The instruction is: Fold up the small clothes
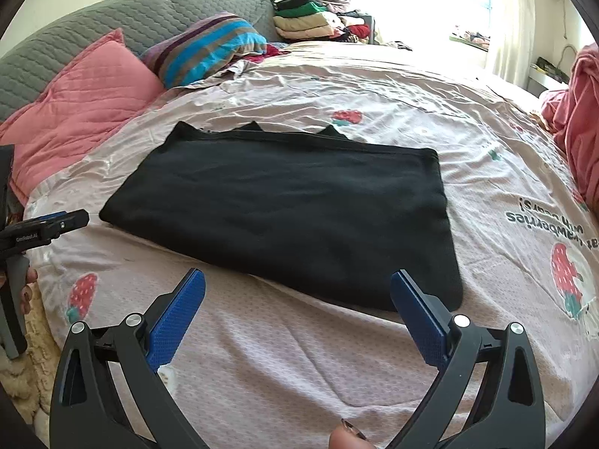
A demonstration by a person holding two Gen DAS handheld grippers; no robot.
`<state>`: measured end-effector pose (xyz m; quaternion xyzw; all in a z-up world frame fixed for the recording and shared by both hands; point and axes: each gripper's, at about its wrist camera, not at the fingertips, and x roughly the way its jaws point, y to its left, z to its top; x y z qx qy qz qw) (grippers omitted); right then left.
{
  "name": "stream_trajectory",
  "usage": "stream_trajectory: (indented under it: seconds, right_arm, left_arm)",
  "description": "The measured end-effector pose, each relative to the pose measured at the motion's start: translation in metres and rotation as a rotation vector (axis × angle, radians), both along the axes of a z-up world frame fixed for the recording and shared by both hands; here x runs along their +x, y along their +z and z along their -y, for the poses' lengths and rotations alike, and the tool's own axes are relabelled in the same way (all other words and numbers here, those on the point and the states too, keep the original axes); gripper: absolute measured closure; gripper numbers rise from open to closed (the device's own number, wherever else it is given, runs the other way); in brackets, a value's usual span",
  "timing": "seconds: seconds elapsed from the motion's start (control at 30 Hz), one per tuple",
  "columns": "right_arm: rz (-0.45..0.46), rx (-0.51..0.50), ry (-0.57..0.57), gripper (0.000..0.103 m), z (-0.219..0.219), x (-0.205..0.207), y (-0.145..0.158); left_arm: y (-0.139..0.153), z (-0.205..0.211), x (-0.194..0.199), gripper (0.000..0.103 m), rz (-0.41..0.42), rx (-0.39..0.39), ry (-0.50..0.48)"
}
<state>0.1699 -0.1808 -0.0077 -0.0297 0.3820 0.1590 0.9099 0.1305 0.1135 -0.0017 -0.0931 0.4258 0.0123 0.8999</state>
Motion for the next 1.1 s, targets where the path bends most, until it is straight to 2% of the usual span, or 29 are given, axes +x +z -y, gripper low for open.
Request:
stream_trajectory:
  seconds: [0.77,1.1]
  right_arm:
    - [0.056,-0.010,0.153,0.005,-0.072,0.001,0.018]
    - [0.063,-0.037,0.226,0.005,-0.113,0.010,0.013]
  left_arm:
    - [0.014,-0.053,-0.018,0.010,0.049,-0.040,0.117]
    - [0.015,-0.080,-0.015,0.010,0.060,-0.072,0.176]
